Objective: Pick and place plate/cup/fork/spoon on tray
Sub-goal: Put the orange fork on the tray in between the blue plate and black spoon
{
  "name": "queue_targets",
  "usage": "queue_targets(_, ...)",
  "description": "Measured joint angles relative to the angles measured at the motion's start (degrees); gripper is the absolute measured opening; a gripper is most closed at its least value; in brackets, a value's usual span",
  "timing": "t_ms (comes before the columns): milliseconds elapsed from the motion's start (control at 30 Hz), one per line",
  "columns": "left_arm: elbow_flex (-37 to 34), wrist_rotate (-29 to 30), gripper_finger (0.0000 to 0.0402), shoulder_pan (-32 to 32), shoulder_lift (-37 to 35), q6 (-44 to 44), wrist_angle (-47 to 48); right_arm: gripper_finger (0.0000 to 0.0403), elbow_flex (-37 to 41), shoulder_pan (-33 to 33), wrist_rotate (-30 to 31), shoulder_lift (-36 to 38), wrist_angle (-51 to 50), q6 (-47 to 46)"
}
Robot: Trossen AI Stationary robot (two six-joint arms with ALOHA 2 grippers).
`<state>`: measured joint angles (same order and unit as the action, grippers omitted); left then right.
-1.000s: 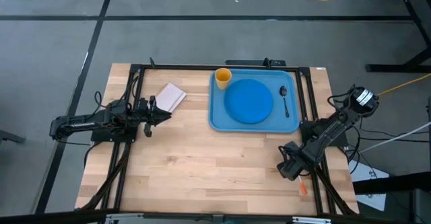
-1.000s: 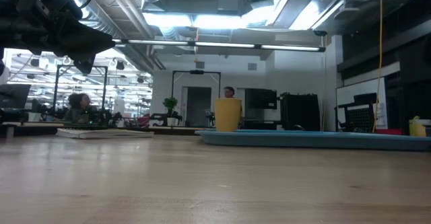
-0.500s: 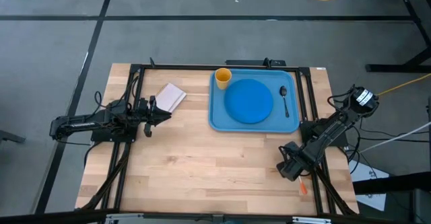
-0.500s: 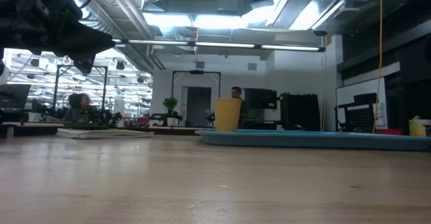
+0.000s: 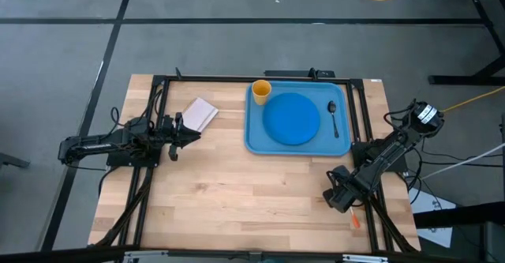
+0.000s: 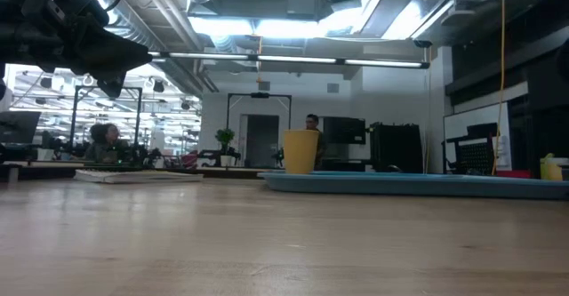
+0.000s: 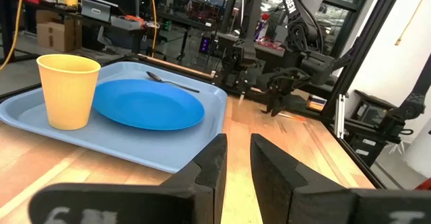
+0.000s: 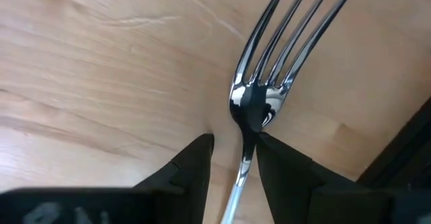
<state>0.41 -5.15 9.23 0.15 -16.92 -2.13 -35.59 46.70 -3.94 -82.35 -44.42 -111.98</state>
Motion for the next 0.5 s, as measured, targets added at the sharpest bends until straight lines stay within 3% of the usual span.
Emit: queue_targets(500,0.02,0.00,0.0059,-0.01,0.01,0.00,0.00,0.0121,0.02,0.13,1.95,0.00,-0.02,-0.31)
